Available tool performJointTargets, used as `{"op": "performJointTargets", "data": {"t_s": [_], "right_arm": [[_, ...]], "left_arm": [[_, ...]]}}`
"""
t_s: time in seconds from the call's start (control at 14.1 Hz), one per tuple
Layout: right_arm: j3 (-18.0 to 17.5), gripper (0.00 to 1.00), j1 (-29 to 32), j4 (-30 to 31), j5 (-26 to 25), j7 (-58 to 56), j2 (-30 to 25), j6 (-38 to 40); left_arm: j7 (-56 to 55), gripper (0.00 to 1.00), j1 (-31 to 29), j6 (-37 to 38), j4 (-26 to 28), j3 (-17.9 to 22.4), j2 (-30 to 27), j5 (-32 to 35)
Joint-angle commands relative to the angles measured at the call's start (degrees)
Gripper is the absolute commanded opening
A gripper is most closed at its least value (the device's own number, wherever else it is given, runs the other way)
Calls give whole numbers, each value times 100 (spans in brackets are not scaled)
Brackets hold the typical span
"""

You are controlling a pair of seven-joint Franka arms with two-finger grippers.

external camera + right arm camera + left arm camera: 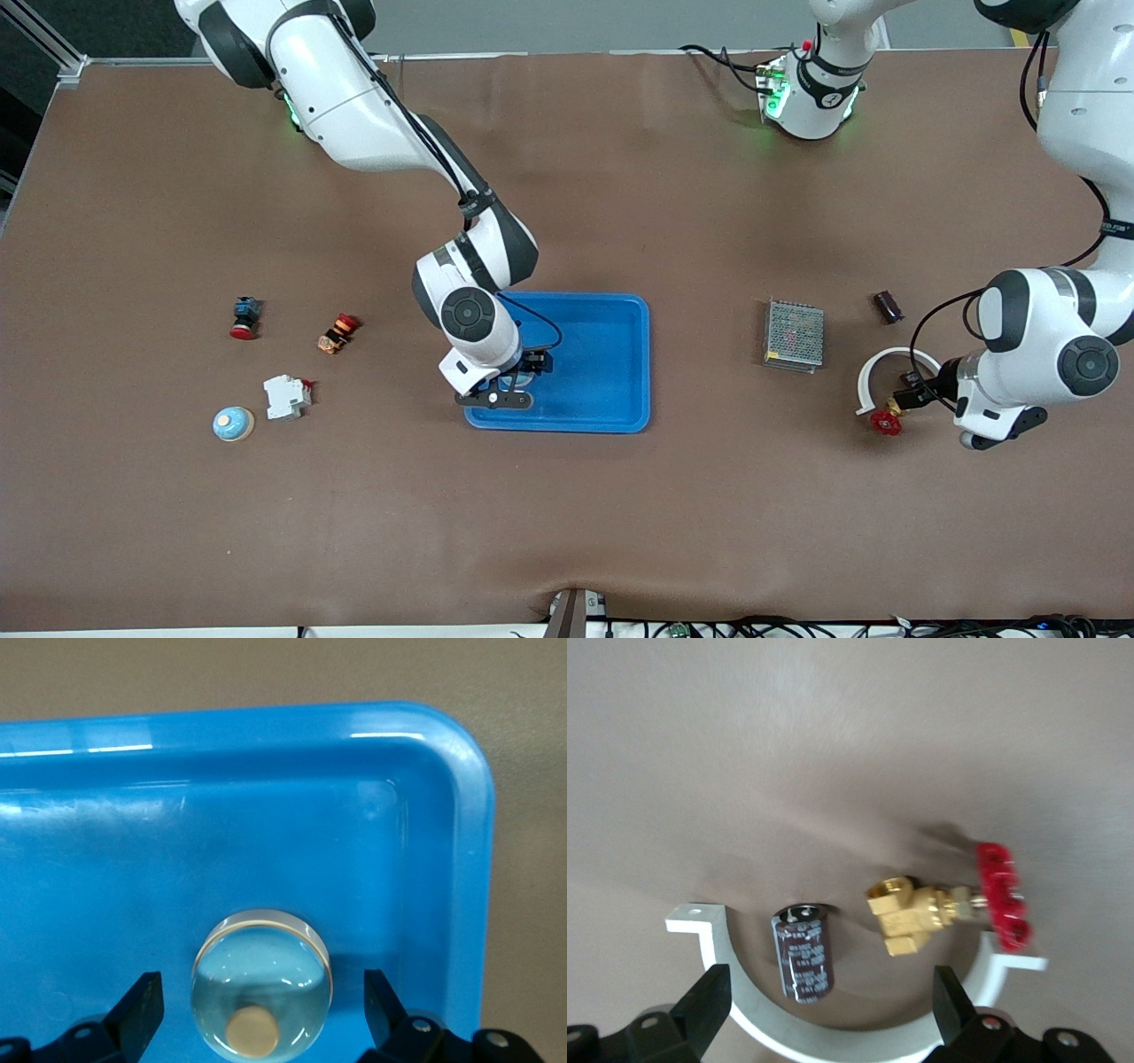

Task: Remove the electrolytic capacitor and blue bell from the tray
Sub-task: 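Open the left gripper over the clamp while the right gripper grasps the bell, then raise the left gripper away while the right gripper lifts the second bell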

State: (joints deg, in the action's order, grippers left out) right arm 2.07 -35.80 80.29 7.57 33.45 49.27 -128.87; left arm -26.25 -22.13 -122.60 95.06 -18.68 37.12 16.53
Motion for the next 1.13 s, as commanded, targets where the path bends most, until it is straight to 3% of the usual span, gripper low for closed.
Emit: {"op": "performJointTargets", "data": {"t_s": [0.0, 0.57, 0.64, 0.78, 1.06], "right_arm": [[30, 100, -59, -22, -141, 110, 74, -68], [30, 100, -50, -22, -176, 101, 126, -209], [30, 94, -50, -22, -176, 101, 126, -217], [30, 73, -50, -22, -176, 101, 126, -209], [30, 38, -50, -22, -176, 118, 126, -200]], "left_arm": [[-21, 100, 174, 402, -136, 5, -441, 61], [155, 100, 139, 887, -225, -443, -1715, 35], [164, 100, 139, 1026, -234, -487, -1874, 17], [164, 100, 121, 1272, -234, -663, -2225, -27], [286, 100, 121, 1624, -234, -847, -2989, -606]]}}
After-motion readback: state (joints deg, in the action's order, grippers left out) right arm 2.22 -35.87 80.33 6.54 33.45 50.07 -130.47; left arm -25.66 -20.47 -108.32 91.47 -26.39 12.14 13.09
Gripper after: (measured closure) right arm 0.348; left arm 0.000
